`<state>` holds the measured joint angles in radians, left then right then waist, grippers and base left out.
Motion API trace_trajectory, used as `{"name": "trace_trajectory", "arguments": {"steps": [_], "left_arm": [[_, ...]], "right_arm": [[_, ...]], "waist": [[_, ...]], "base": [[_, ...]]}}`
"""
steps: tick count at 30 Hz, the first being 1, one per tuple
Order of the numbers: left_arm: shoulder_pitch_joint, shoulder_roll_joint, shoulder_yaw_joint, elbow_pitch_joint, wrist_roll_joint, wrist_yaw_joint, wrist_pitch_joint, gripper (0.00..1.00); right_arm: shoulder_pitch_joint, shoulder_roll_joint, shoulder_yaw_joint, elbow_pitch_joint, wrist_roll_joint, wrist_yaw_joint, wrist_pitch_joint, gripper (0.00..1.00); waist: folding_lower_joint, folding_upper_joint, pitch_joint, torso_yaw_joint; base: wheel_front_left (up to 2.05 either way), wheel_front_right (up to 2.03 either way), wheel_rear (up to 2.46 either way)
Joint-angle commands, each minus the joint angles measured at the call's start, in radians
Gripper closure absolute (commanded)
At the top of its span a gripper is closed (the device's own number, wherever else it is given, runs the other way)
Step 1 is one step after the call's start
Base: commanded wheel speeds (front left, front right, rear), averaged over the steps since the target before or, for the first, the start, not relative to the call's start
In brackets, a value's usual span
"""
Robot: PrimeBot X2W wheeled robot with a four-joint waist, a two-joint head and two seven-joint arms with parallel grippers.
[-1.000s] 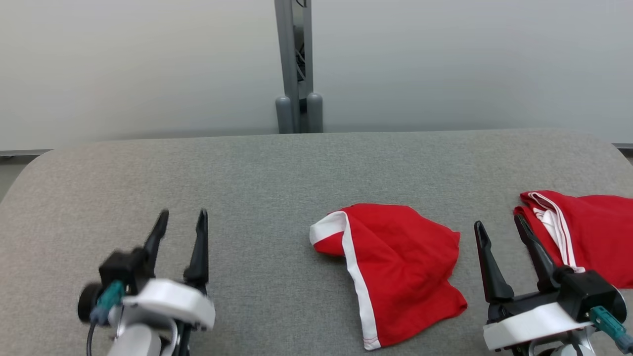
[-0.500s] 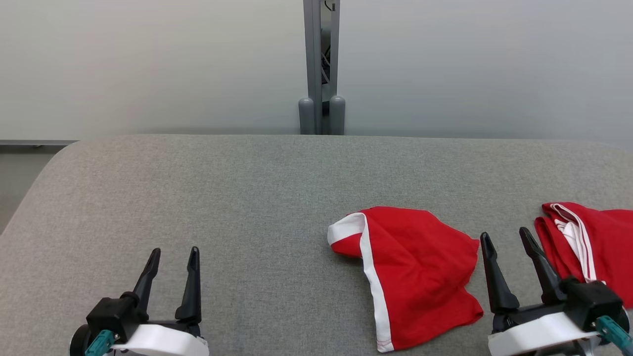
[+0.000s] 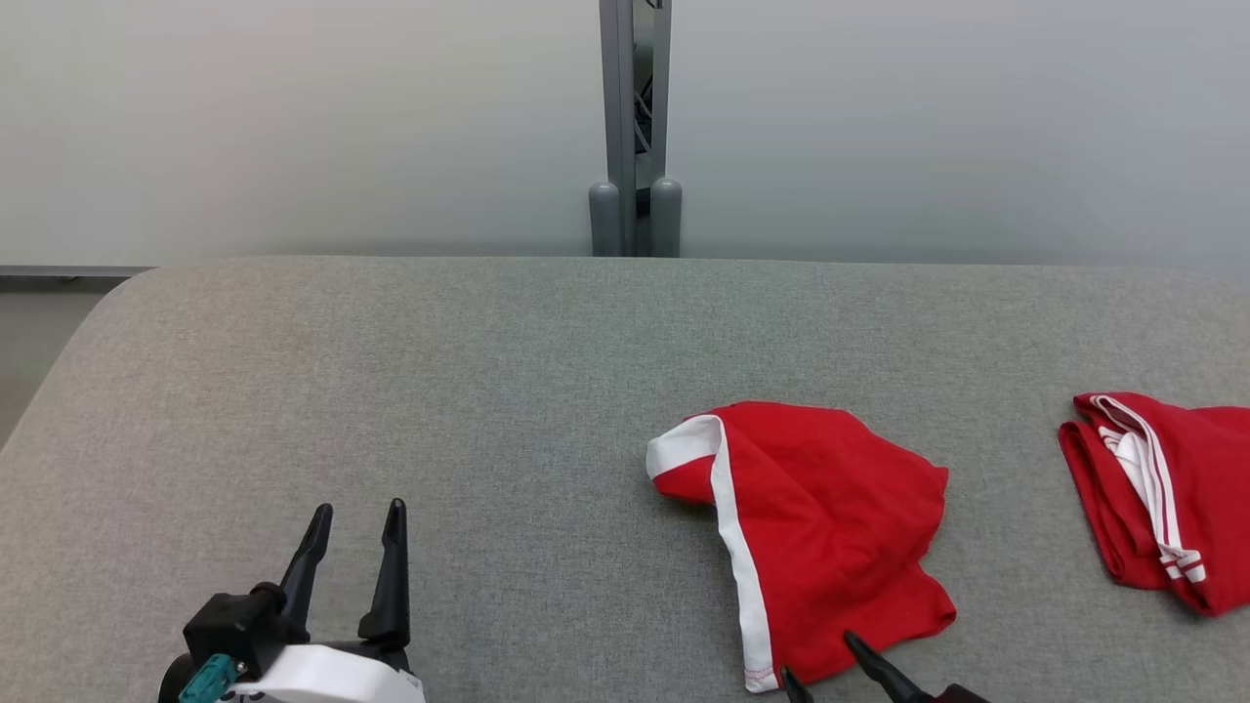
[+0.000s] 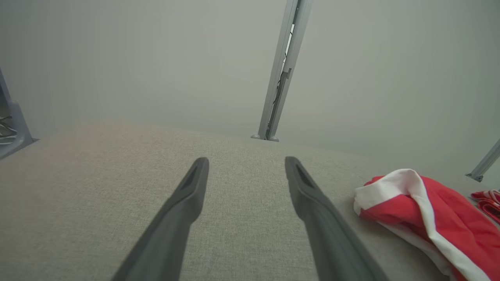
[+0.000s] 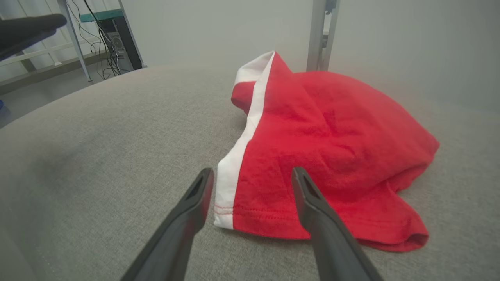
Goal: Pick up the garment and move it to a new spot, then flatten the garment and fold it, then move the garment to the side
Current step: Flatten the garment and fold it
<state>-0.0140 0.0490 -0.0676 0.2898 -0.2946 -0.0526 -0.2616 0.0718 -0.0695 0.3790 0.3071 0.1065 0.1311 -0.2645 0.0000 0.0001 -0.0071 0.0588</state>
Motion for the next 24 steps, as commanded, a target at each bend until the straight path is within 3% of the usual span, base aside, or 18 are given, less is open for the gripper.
{"name": "trace_trajectory", "arguments": {"steps": [1,12,21,22,23,24], "left_arm": [[-0.017,0.004,0.002,0.003,-0.020,-0.001,-0.003,0.00],[-0.033,0.004,-0.003,0.018,-0.063,-0.007,-0.003,0.00],[-0.036,0.004,-0.009,0.025,-0.069,-0.007,-0.003,0.00],[-0.036,0.004,-0.009,0.026,-0.070,-0.007,-0.003,0.00],[-0.037,0.004,-0.010,0.026,-0.071,-0.006,-0.003,0.00],[-0.038,0.004,-0.010,0.027,-0.071,-0.006,-0.003,0.00]], "right_arm": [[-0.021,-0.006,0.012,0.034,-0.009,-0.001,0.000,0.00],[-0.144,0.012,0.069,0.262,-0.009,-0.001,0.000,0.00],[-0.191,0.016,0.064,0.360,0.007,-0.001,0.000,0.00],[-0.193,0.016,0.069,0.370,0.014,-0.001,0.000,0.24],[-0.197,0.017,0.076,0.381,0.019,-0.001,0.000,0.77],[-0.202,0.017,0.082,0.386,0.023,-0.001,0.000,1.00]], "waist": [[0.0000,-0.0001,0.001,0.002],[0.0000,-0.0001,0.011,0.049],[0.0000,-0.0001,0.019,0.082],[0.0000,-0.0001,0.020,0.084],[0.0000,-0.0001,0.020,0.085],[0.0000,-0.0001,0.020,0.086]], "base": [[0.00,0.00,0.00],[0.00,0.00,0.00],[0.00,0.00,0.00],[0.00,0.00,0.00],[0.00,0.00,0.00],[0.00,0.00,0.00]]}}
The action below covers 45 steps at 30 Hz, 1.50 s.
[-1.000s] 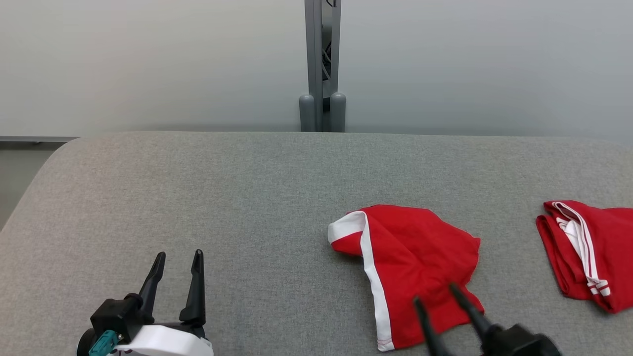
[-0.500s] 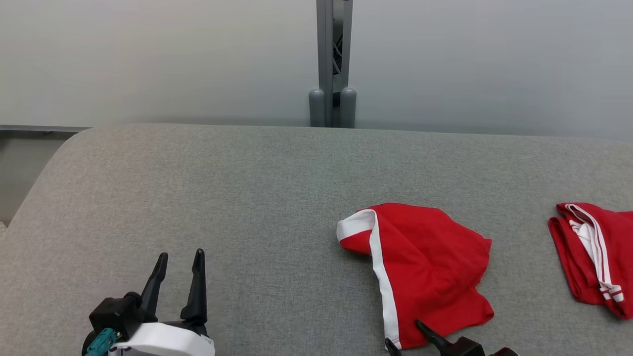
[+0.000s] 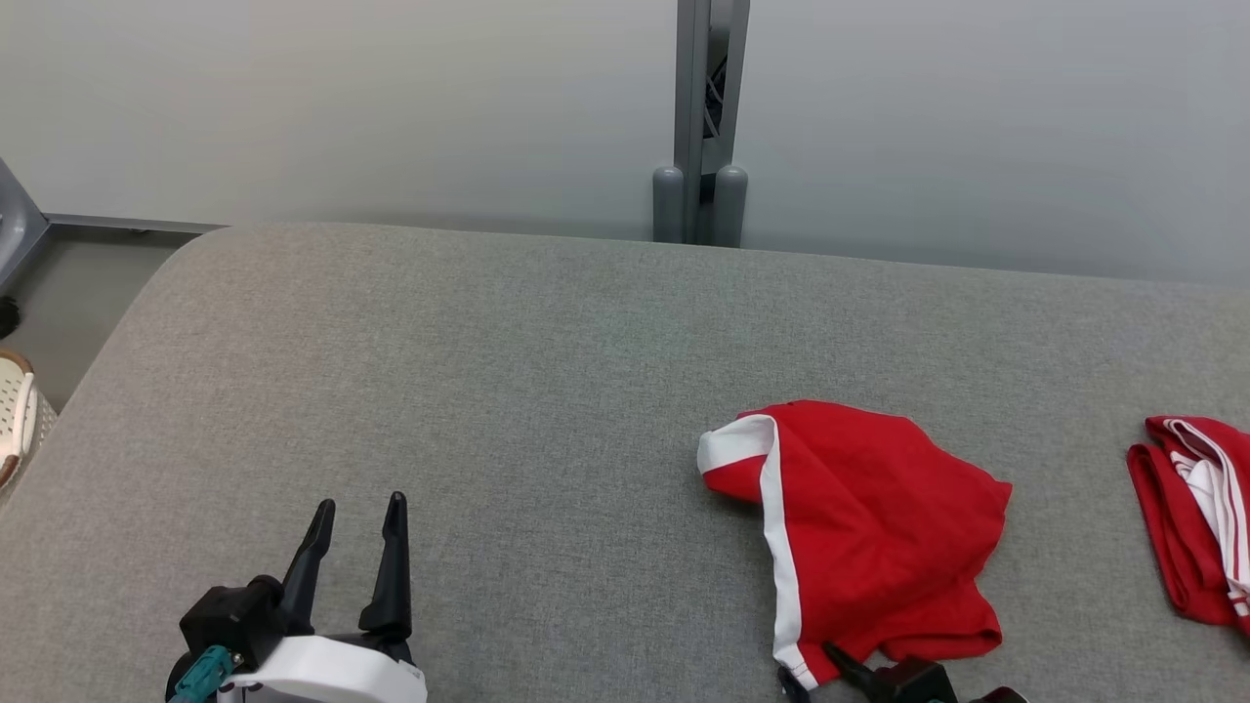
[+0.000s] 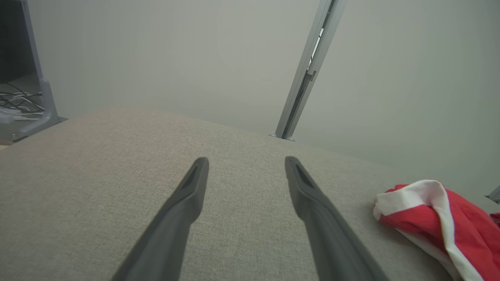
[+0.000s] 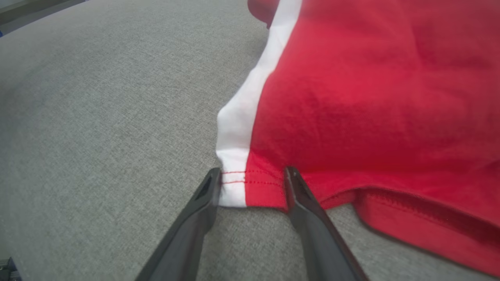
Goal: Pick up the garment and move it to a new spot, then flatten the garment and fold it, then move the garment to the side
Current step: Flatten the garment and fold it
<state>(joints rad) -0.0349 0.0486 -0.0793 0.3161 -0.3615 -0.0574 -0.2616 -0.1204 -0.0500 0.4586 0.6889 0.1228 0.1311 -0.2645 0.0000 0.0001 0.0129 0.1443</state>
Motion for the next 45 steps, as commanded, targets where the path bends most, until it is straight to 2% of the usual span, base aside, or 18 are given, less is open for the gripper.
{"name": "trace_trajectory", "arguments": {"steps": [1,8,16,20,28,34,35,36,41,45], "left_arm": [[-0.018,0.004,0.001,0.001,-0.005,0.000,-0.003,0.00],[-0.005,0.004,0.009,0.001,-0.008,0.002,-0.003,0.00],[0.004,0.004,-0.002,-0.005,-0.019,0.006,-0.003,0.00],[-0.008,0.004,-0.015,-0.007,-0.025,0.008,-0.003,0.00],[-0.002,0.004,-0.024,-0.004,-0.024,0.005,-0.003,0.00],[-0.009,0.004,-0.038,0.004,-0.018,-0.001,-0.003,0.00],[-0.010,0.004,-0.041,0.005,-0.017,-0.003,-0.003,0.00],[-0.011,0.004,-0.043,0.007,-0.016,-0.003,-0.003,0.00],[-0.009,0.004,-0.049,0.014,-0.013,-0.007,-0.003,0.00],[-0.014,0.004,-0.054,0.012,-0.015,-0.006,-0.003,0.00]], "right_arm": [[-0.014,-0.003,0.008,0.009,0.011,-0.001,0.000,1.00],[-0.023,-0.005,-0.058,-0.025,0.031,-0.001,0.000,1.00],[-0.029,-0.056,-0.310,-0.196,-0.024,-0.001,0.000,1.00],[-0.014,-0.054,-0.448,-0.239,-0.086,-0.001,0.000,1.00],[0.002,-0.018,-0.634,-0.161,-0.209,-0.001,0.014,1.00],[-0.016,-0.003,-0.809,-0.081,-0.352,-0.001,0.054,1.00],[-0.023,-0.002,-0.816,-0.067,-0.362,-0.001,0.051,0.55],[-0.032,-0.001,-0.804,-0.046,-0.348,-0.001,0.045,0.00],[-0.073,-0.005,-0.738,-0.014,-0.280,-0.001,0.011,0.00],[-0.095,-0.004,-0.615,-0.096,-0.186,-0.001,-0.002,0.00]], "waist": [[0.0000,-0.0001,-0.001,0.001],[0.0000,-0.0001,-0.014,-0.017],[0.0000,-0.0001,-0.027,-0.066],[0.0000,-0.0001,-0.026,-0.077],[0.0000,-0.0001,-0.027,-0.087],[0.0000,-0.0001,-0.027,-0.096],[0.0000,-0.0001,-0.028,-0.098],[0.0000,-0.0001,-0.028,-0.100],[0.0000,-0.0001,-0.033,-0.115],[0.0000,-0.0001,-0.035,-0.132]], "base": [[0.00,0.00,0.00],[0.00,0.00,0.00],[0.00,0.00,0.00],[0.00,0.00,0.00],[0.00,0.00,0.00],[0.00,0.00,0.00],[0.00,0.00,0.00],[0.00,0.00,0.00],[0.00,0.00,0.00],[0.00,0.00,0.00]]}}
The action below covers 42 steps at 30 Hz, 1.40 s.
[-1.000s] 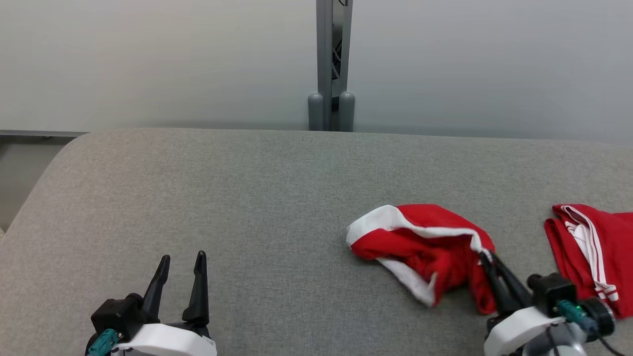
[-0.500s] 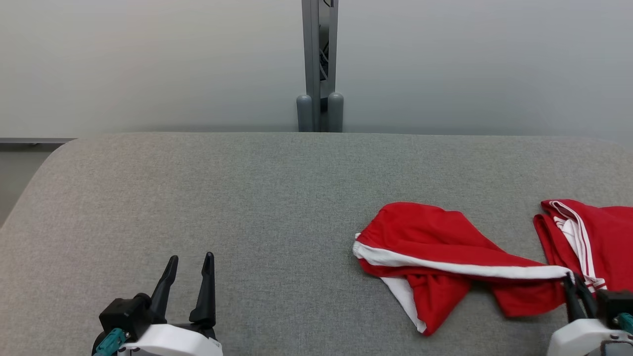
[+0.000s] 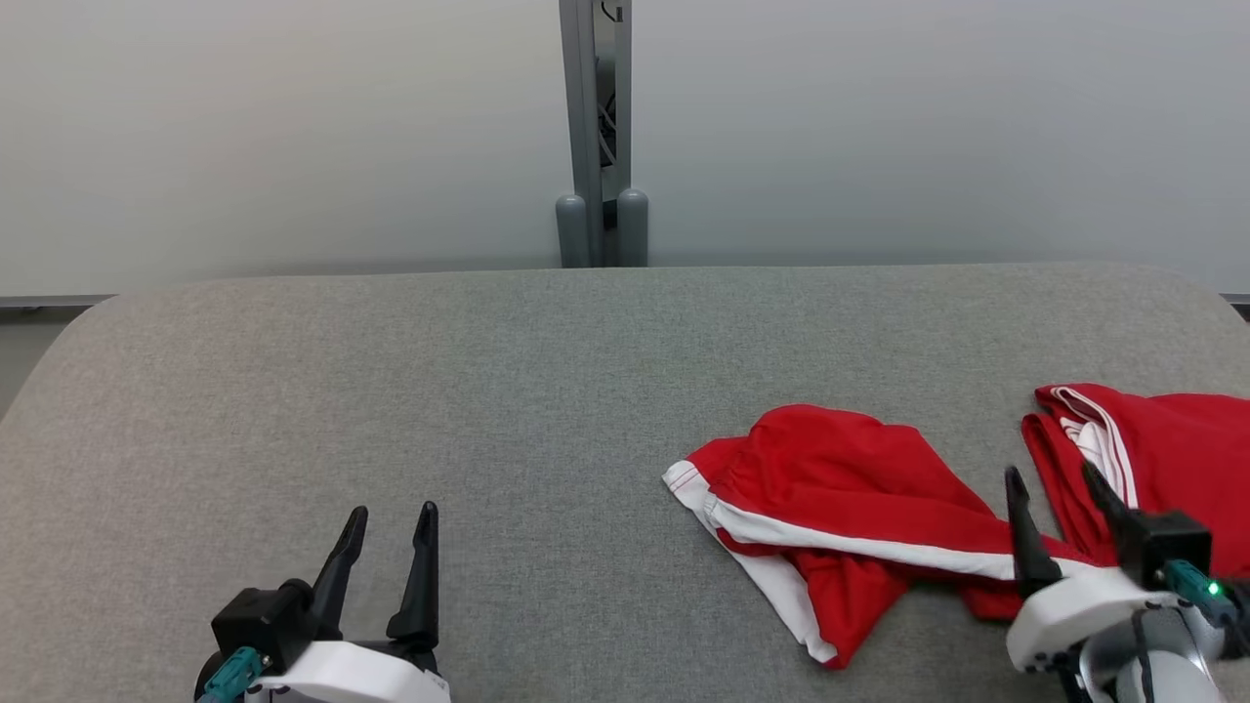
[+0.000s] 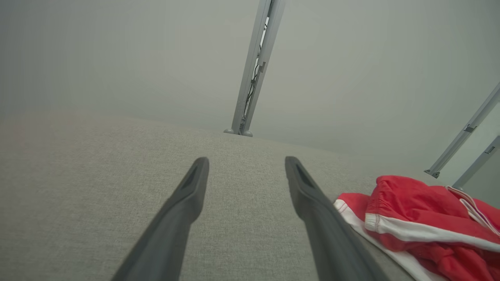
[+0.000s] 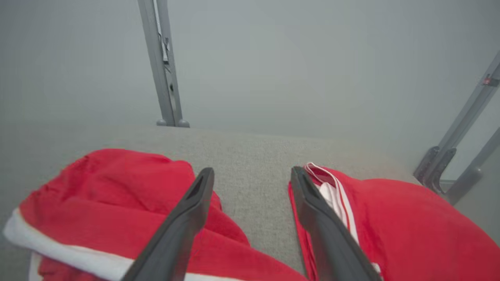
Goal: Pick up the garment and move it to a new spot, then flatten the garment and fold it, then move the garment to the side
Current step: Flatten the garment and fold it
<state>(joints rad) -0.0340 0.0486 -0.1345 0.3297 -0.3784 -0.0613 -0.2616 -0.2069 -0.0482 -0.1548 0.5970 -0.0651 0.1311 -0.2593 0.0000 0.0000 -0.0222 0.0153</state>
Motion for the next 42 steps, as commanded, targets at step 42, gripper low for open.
{"name": "trace_trajectory", "arguments": {"steps": [42], "left_arm": [[-0.461,0.013,-0.514,0.389,-0.334,-0.069,0.156,0.00]], "right_arm": [[0.079,-0.006,0.233,-0.318,0.138,-0.001,-0.008,0.00]], "waist": [[0.0000,0.0000,0.171,-0.224]], "base": [[0.00,0.00,0.00]]}}
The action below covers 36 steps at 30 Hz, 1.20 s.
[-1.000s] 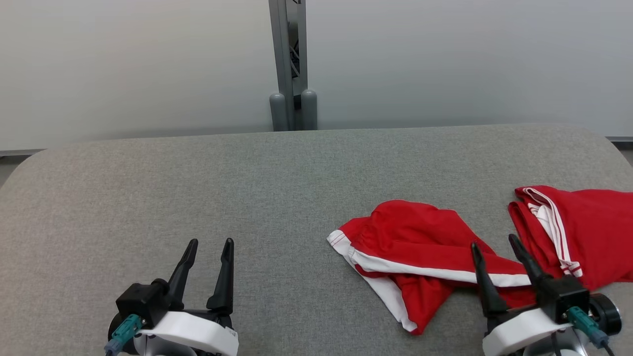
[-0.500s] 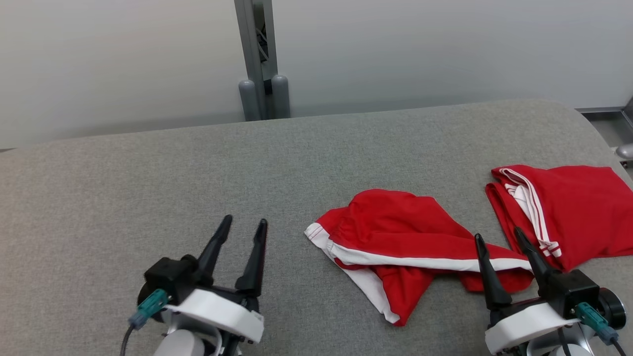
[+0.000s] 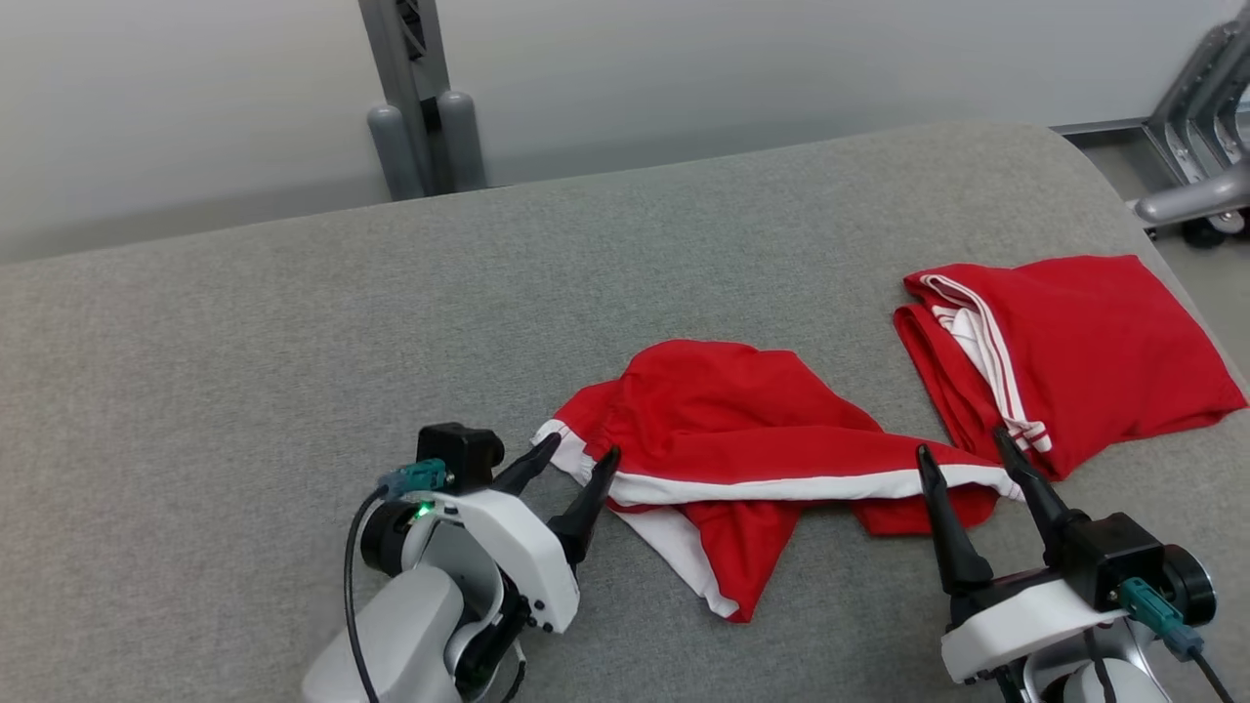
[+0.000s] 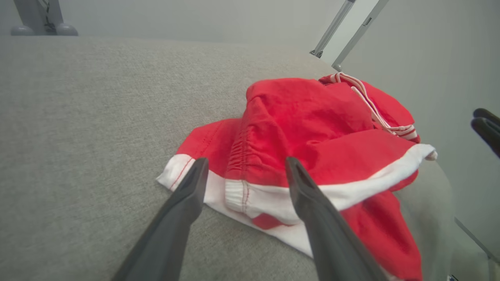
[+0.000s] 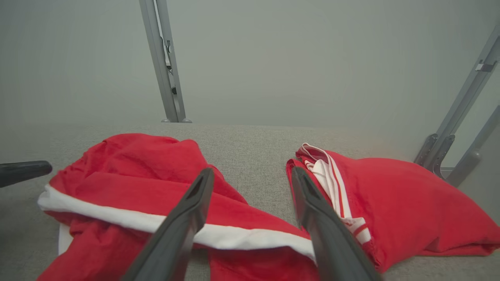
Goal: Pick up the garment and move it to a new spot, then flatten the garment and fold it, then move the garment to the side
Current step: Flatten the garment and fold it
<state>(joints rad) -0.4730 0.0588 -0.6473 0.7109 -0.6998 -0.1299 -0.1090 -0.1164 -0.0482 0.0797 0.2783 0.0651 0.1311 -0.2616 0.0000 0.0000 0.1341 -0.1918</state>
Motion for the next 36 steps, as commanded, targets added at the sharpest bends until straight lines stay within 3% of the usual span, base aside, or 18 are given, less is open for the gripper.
{"name": "trace_trajectory", "arguments": {"steps": [1,14,15,16,24,30,36], "left_arm": [[-0.036,0.004,-0.008,0.029,-0.029,0.000,0.011,0.00],[-0.120,0.021,-0.167,0.111,-0.193,-0.001,0.073,0.00],[-0.123,0.021,-0.175,0.112,-0.208,-0.001,0.074,0.61],[-0.126,0.024,-0.181,0.109,-0.222,-0.001,0.071,1.00],[-0.141,0.064,-0.134,0.040,-0.378,-0.001,-0.065,1.00],[-0.169,0.166,-0.066,-0.046,-0.458,-0.001,-0.140,1.00],[-0.217,0.298,0.005,-0.101,-0.448,-0.001,-0.155,1.00]], "right_arm": [[-0.013,-0.006,-0.003,0.000,0.010,-0.001,-0.005,0.00],[-0.018,-0.005,-0.003,0.006,0.014,-0.001,-0.005,0.00],[-0.017,-0.006,-0.005,0.007,0.014,-0.001,-0.005,0.00],[-0.015,-0.006,-0.007,0.007,0.013,-0.001,-0.005,0.00],[0.000,-0.006,-0.016,0.017,0.009,-0.001,-0.005,0.00],[0.016,-0.006,-0.014,0.029,0.006,-0.001,-0.005,0.00],[0.030,-0.006,-0.011,0.041,0.010,-0.001,-0.005,0.00]], "waist": [[0.0000,0.0000,0.018,-0.022],[0.0000,0.0000,0.035,-0.050],[0.0000,0.0000,0.034,-0.050],[0.0000,0.0000,0.032,-0.049],[0.0000,0.0000,-0.011,-0.021],[0.0000,0.0000,-0.065,0.013],[0.0000,0.0000,-0.115,0.027]], "base": [[0.00,0.00,0.00],[0.00,0.00,0.00],[0.00,0.00,0.00],[0.00,0.00,0.00],[0.00,0.00,0.00],[0.00,0.00,0.00],[0.00,0.00,0.00]]}}
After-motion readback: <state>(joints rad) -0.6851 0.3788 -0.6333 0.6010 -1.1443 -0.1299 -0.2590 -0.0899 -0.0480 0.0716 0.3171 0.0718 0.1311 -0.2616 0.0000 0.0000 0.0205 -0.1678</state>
